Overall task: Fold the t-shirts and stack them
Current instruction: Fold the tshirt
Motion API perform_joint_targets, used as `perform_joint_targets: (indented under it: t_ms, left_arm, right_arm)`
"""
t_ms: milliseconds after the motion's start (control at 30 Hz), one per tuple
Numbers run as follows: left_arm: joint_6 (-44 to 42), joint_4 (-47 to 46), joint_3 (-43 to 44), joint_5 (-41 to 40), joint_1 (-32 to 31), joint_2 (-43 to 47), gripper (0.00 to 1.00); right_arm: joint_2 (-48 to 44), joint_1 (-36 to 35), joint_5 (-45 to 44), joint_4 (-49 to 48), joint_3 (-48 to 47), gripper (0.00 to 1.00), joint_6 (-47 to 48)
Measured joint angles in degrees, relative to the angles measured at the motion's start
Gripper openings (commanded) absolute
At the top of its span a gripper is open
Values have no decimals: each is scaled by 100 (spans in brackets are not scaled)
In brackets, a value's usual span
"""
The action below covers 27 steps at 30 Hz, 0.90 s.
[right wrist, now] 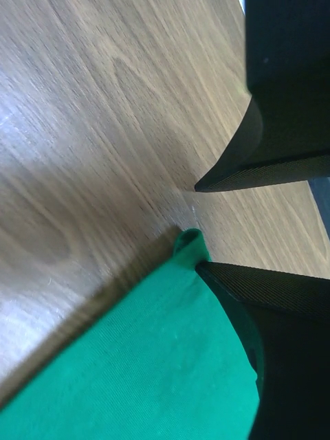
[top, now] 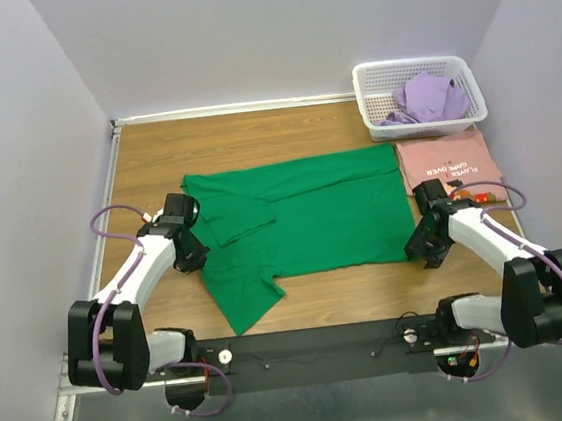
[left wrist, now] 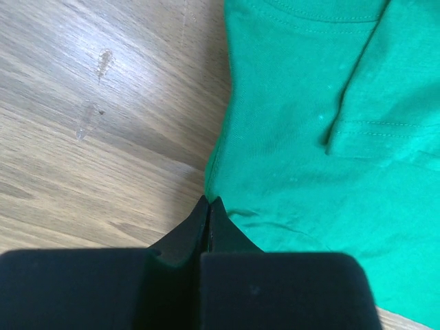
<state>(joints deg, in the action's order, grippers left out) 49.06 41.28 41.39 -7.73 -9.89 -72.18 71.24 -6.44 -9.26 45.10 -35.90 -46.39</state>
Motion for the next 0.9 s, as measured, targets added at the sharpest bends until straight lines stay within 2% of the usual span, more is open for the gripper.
perform_joint_targets:
  t_ms: [267,900]
  left_arm:
    - [-37,-4,-7,50,0,68,0]
    - [-83,-2,-9,76,0,181,0]
  right_arm:
    - [20,0,13,-195,105,47,-179]
    - [-343,0,-55,-350,109,47,-452]
